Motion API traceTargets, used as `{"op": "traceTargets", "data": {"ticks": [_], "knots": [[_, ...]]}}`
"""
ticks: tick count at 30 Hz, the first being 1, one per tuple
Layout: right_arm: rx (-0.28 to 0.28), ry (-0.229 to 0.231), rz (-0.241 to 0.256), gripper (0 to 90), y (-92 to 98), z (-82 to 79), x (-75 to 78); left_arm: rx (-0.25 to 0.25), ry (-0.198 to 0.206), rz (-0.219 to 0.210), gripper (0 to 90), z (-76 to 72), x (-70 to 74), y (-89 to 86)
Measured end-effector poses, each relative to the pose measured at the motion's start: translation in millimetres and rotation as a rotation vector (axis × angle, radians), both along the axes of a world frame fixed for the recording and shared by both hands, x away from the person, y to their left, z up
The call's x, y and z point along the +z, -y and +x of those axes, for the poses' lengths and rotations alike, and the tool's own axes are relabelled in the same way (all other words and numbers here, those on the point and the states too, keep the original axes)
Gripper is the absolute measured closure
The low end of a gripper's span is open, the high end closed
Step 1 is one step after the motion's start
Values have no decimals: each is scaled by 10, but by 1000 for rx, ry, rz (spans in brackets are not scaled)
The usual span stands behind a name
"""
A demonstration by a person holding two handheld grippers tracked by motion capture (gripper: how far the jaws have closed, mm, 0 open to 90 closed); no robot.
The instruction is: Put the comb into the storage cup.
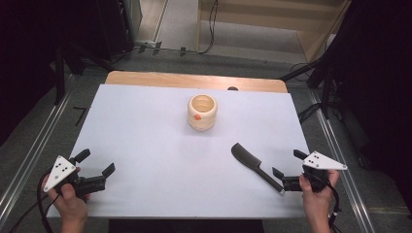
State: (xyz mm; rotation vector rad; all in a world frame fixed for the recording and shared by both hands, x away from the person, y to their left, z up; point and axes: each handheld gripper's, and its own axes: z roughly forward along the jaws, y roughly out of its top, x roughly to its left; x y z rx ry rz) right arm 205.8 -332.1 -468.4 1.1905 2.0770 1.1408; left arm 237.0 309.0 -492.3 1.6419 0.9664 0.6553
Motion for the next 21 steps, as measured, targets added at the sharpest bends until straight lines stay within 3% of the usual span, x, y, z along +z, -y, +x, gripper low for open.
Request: {"op": "traceTargets", "data": {"ticks": [10,21], "knots": [[23,-70,-86,0,-128,77,191,-2,0,1,0,0,-2,7],[50,-126,-184,17,-292,173,236,-1,-1,5,0,-1,-2,11]]}}
